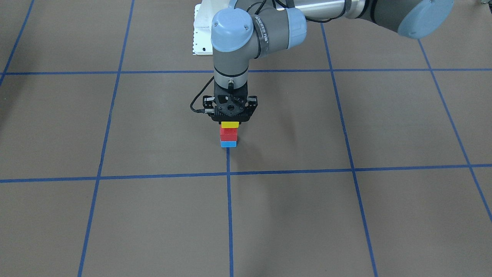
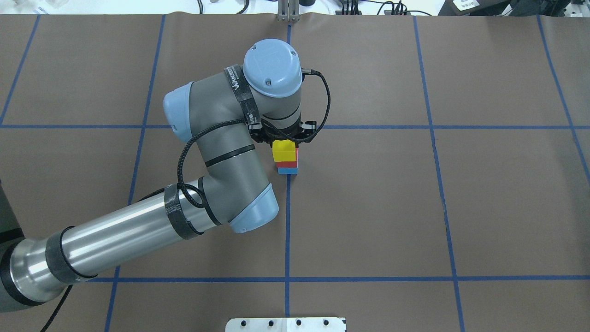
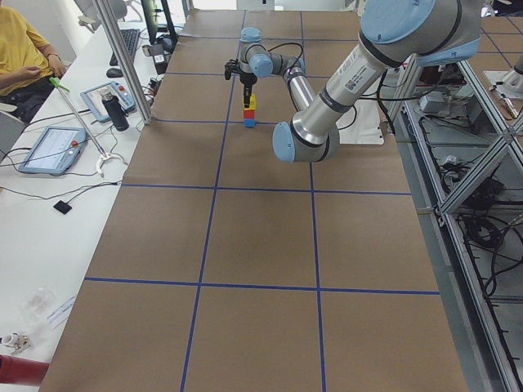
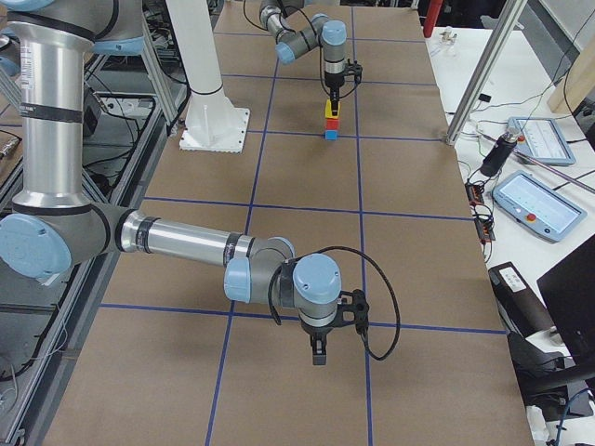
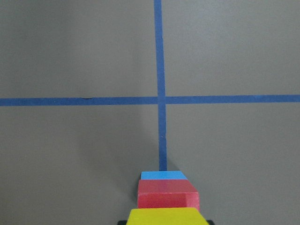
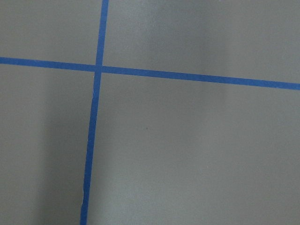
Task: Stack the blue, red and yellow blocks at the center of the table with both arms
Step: 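Carry the yellow cube with the left gripper onto the red cube, then lower the yellow cube onto the stack and open the left gripper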
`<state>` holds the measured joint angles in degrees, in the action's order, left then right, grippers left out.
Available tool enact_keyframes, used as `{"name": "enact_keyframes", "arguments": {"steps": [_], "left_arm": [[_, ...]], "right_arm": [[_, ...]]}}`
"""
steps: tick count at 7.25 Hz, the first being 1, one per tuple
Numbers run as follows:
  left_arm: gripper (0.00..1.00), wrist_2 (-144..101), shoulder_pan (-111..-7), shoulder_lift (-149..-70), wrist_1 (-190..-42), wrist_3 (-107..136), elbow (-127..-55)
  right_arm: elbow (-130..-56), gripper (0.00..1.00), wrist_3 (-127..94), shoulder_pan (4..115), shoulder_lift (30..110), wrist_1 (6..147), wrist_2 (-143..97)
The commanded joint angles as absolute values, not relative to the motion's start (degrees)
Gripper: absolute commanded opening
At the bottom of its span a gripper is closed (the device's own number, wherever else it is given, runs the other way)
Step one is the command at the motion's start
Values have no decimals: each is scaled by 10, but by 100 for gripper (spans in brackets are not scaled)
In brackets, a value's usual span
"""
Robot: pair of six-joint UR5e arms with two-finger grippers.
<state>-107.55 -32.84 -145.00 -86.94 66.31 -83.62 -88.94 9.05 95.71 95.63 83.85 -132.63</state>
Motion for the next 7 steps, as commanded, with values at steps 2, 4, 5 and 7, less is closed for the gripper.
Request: {"name": "enact_keyframes", "arguments": {"steps": [2,4,5,7], "left_arm": [[19,-1075,-325,-1455,-875,661,-831],[25,-1075,-324,-1455,-875,661,-830],[25,-1075,-324,-1454,-874,661,-830],[25,-1075,-324,-1454,-874,660,-830]], "right_arm": [[-889,100,91,957,956,838,-1326],[-889,99,91,957,956,838,-1326],[-889,100,91,957,956,838,-1326],[-889,100,91,958,956,838,-1327]]}}
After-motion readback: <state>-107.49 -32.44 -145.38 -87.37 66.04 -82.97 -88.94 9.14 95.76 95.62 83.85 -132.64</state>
